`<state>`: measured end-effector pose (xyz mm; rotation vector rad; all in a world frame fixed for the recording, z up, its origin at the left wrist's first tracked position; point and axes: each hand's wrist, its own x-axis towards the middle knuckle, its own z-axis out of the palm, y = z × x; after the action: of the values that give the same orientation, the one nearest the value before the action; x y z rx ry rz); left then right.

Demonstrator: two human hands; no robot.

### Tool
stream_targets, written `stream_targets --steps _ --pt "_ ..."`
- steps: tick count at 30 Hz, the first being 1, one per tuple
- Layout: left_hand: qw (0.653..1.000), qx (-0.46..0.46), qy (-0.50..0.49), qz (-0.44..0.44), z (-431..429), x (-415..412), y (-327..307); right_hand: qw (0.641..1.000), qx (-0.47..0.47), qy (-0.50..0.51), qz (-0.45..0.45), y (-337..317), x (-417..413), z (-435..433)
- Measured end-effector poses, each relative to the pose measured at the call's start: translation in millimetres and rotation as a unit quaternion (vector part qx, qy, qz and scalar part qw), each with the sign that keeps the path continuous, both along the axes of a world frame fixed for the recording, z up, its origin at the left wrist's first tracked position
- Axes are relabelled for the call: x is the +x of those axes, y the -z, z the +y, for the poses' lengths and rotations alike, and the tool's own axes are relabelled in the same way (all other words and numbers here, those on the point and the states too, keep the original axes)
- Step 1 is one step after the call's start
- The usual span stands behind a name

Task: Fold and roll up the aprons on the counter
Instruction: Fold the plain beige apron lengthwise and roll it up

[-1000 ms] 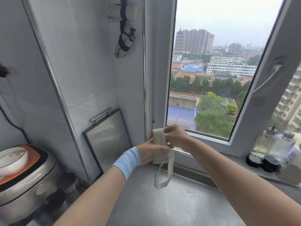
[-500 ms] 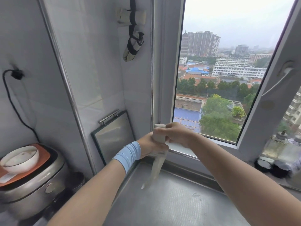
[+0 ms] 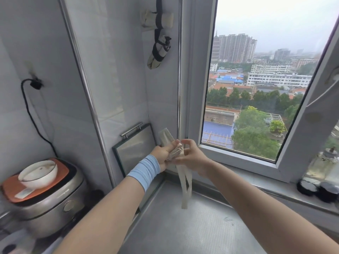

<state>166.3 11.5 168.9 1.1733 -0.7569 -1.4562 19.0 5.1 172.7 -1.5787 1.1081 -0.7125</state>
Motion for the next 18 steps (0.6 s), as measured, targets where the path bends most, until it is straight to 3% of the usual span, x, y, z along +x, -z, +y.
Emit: stream_targets --steps 2,6,10,15,18 --pt "1.0 0.005 -0.006 0.014 -0.3 8.3 -1.3 0.999 -0.026 0.037 0.008 7.0 2.1 -0.5" --pt "0.999 0.026 0.006 0.032 -2.8 30.5 1.8 0.992 -0.104 0.02 0.071 9.1 -11.9 -7.0" --pt "0.996 0.013 0.083 0.023 5.9 37.9 -0.8 0.99 -0.061 -0.018 0.128 3.0 -31.2 -4.0" --pt "0.989 -0.083 0.125 0.015 18.6 32.6 -1.6 0.974 -0.029 -0.057 0.217 14.2 -27.7 -0.5" --pt "0.969 -0.11 0.216 -0.044 26.1 30.0 -10.3 0.972 -0.018 -0.047 0.231 18.5 -26.2 -2.4"
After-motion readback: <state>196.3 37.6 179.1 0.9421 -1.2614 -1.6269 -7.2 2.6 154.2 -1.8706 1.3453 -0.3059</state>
